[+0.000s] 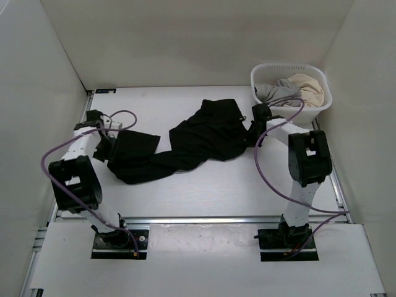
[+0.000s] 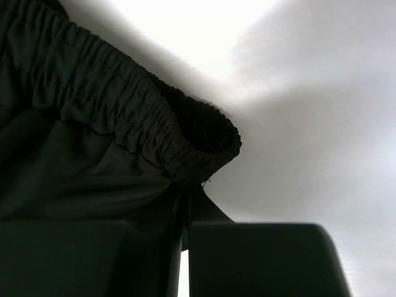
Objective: Fold and stack the trousers
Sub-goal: Grab the trousers from the pile, then flatten the trousers out
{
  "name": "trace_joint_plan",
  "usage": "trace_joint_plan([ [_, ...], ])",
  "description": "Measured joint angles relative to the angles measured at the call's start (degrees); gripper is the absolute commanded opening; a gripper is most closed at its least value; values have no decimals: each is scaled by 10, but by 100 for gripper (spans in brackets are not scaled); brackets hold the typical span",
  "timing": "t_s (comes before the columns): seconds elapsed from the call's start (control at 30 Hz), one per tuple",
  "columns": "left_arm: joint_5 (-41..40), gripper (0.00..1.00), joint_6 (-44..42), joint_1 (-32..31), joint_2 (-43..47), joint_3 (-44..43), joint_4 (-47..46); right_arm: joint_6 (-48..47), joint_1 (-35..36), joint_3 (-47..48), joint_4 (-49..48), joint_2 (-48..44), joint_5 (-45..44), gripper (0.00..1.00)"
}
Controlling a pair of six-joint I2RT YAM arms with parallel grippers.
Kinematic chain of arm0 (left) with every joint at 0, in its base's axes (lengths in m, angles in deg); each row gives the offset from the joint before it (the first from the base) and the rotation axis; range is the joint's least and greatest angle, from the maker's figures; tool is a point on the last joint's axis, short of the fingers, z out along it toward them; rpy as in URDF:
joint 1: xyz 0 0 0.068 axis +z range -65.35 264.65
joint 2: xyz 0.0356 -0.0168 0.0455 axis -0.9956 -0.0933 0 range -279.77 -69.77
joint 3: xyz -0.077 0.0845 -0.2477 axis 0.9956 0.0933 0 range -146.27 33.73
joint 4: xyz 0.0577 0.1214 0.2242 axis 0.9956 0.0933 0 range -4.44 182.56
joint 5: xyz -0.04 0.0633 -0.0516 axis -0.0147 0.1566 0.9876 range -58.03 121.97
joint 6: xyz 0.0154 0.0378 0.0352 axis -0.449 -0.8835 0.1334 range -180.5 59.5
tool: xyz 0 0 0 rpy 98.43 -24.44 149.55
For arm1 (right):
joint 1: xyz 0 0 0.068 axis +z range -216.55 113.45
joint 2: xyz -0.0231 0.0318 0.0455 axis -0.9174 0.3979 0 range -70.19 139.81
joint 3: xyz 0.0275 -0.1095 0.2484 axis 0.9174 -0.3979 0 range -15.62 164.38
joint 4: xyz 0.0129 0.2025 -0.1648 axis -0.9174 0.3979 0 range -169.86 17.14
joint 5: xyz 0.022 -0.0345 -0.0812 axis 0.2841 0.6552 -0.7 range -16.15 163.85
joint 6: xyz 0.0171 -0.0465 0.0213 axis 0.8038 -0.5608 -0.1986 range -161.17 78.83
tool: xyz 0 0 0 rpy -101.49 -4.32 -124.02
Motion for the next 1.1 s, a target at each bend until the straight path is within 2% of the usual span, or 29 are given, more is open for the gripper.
trace_joint_plan([
  [0.07,-2,62,-7,38,28,-4,11,5,0,-44,2,-36,-16,0],
  [0.1,-2,71,-12,59,39,-10,17,6,0,-71,15,-64,-26,0],
  [0.17,4,77,-21,84,47,-24,29,5,-1,-111,44,-114,-42,0],
  [0.27,36,82,-24,87,44,-51,38,1,-1,-136,96,-199,-59,0],
  [0.37,80,82,-14,70,10,-107,52,-7,-1,-133,122,-256,-62,0],
  [0.47,111,84,-5,33,-65,-194,61,-14,-1,-127,147,-283,-66,0],
  [0.6,121,91,-8,-86,-164,-288,59,-18,-1,-134,164,-287,-67,0],
  [0.7,105,91,-11,-181,-232,-342,57,-17,0,-149,164,-287,-65,0],
  [0.8,91,90,-9,-242,-296,-376,56,-13,1,-161,166,-288,-65,0],
  [0.93,72,84,-2,-249,-351,-382,63,-9,8,-174,166,-296,-67,0],
  [1.0,61,76,5,-242,-351,-385,66,-9,11,-179,166,-302,-68,0],
  [1.1,31,71,11,-238,-352,-378,63,-7,13,-184,166,-307,-70,0],
])
